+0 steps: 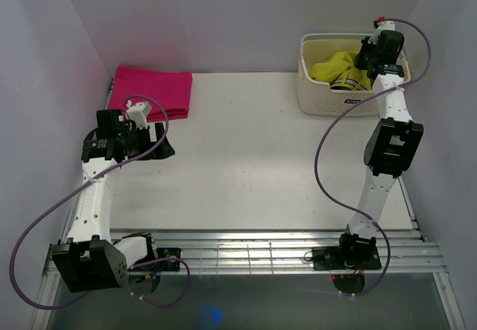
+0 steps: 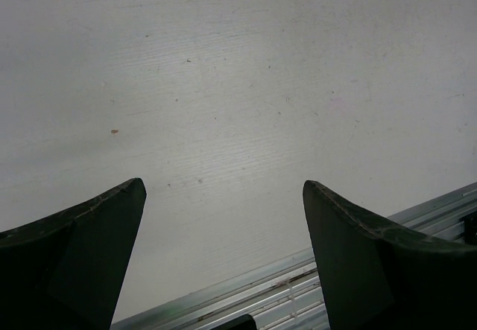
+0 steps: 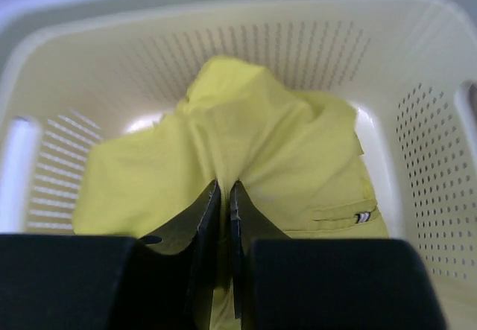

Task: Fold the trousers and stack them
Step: Grab the trousers from the pile, then move the trousers to the center of the board

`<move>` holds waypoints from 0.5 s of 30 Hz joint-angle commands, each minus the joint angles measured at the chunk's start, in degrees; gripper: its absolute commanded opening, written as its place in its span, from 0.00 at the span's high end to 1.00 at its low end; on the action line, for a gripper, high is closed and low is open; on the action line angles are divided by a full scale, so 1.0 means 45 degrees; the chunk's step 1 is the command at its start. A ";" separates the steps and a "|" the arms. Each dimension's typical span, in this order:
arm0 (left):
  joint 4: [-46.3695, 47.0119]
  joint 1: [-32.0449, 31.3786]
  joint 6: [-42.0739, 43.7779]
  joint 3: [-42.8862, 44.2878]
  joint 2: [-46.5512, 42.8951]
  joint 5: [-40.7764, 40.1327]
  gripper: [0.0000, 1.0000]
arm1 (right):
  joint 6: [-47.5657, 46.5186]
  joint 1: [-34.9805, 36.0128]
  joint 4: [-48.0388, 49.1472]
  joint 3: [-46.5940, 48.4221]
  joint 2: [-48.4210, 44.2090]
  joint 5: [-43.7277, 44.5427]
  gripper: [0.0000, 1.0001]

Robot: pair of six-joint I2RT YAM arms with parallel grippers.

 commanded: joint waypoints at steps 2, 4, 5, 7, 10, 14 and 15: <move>-0.0197 0.0072 -0.0075 -0.0086 -0.0858 0.0263 0.02 | 0.2545 0.0212 0.3688 0.0266 -0.3322 -0.0231 0.92; -0.0294 0.0072 -0.0075 -0.0066 -0.0937 0.0282 0.02 | 0.3095 0.0192 0.4390 0.0344 -0.3967 0.0083 0.92; -0.0333 0.0072 -0.0075 -0.0028 -0.0956 0.0263 0.02 | 0.3501 0.0192 0.4644 0.0441 -0.4143 0.0219 0.92; -0.0411 0.0072 -0.0075 0.0051 -0.0995 0.0263 0.02 | 0.3816 0.0192 0.4996 0.1198 -0.4533 0.0667 0.92; -0.0431 0.0072 -0.0210 0.0149 -0.0995 0.0301 0.02 | 0.4169 0.0173 0.5503 0.2003 -0.5176 0.1001 0.92; -0.0412 0.0072 -0.0602 0.0187 -0.0976 0.0536 0.02 | 0.4325 0.0173 0.6773 0.1733 -0.6642 0.1178 0.92; -0.0354 0.0072 -0.0621 0.0168 -0.0995 0.0555 0.02 | 0.4287 0.0173 0.7027 0.1635 -0.6954 0.1178 0.92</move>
